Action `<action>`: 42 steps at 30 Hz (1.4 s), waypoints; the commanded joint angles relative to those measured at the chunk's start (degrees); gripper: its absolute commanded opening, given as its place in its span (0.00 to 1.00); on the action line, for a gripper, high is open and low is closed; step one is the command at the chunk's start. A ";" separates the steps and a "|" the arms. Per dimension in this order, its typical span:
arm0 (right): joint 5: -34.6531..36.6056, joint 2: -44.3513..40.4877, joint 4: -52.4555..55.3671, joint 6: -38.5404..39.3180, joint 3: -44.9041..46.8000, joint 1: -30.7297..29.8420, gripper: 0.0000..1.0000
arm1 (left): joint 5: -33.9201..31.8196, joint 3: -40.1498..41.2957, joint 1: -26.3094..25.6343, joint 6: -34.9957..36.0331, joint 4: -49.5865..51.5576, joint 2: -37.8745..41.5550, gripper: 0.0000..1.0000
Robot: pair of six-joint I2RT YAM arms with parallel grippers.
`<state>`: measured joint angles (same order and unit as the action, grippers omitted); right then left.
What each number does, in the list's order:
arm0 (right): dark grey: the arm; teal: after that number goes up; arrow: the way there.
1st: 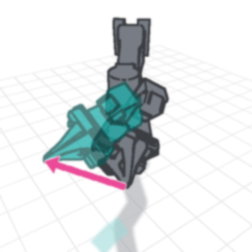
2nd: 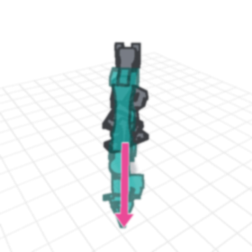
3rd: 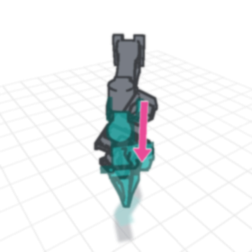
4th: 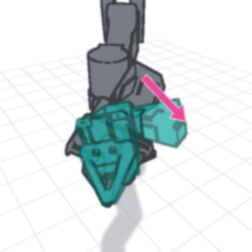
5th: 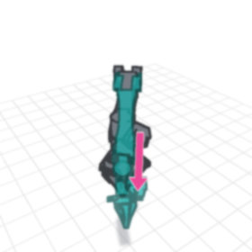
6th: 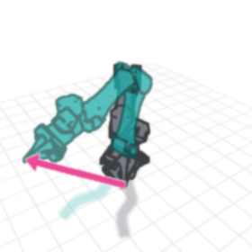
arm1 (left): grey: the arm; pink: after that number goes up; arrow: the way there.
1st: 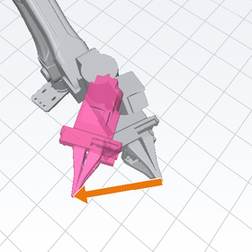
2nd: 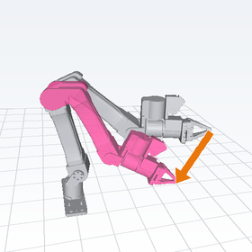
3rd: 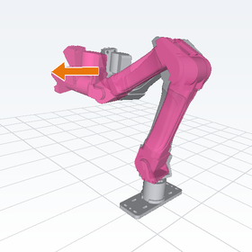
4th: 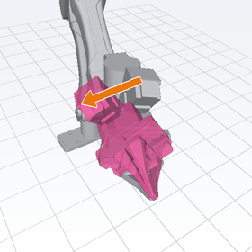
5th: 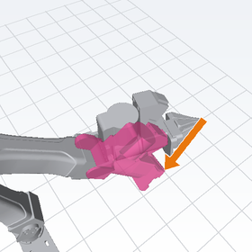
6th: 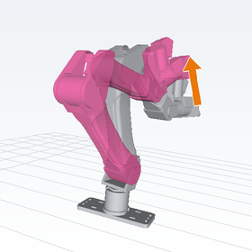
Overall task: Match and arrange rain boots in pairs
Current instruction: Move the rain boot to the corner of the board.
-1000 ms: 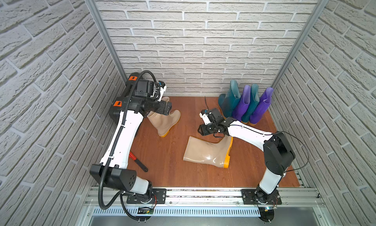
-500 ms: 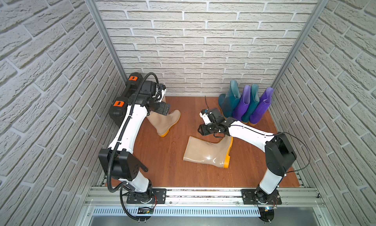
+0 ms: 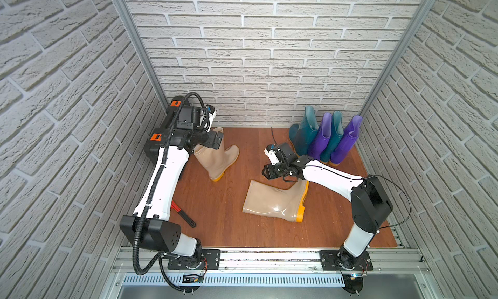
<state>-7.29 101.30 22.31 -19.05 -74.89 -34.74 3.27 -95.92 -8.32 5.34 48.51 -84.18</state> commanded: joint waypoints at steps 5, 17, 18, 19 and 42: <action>0.53 -1.19 -0.07 0.74 -0.43 -0.68 0.48 | 1.12 1.79 1.08 0.53 -0.35 -2.35 0.98; 1.29 -1.01 0.80 0.85 -0.77 -0.86 0.48 | 5.94 1.56 2.47 -0.40 2.44 -7.25 0.70; 1.44 -1.01 0.90 0.90 -0.86 -0.85 0.48 | 6.23 1.30 2.52 -0.84 2.56 -7.47 0.58; 1.55 -1.02 0.99 0.94 -0.95 -0.85 0.48 | 6.27 1.19 2.47 -1.45 2.49 -7.61 0.41; 2.25 -1.12 1.79 1.55 -1.90 -0.86 0.48 | -12.21 -9.67 2.52 -14.59 -0.15 -12.81 0.00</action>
<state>-5.56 101.30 24.29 -18.04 -75.33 -35.11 -6.33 -102.24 -6.11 -7.81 52.82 -96.68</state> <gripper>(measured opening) 0.478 0.067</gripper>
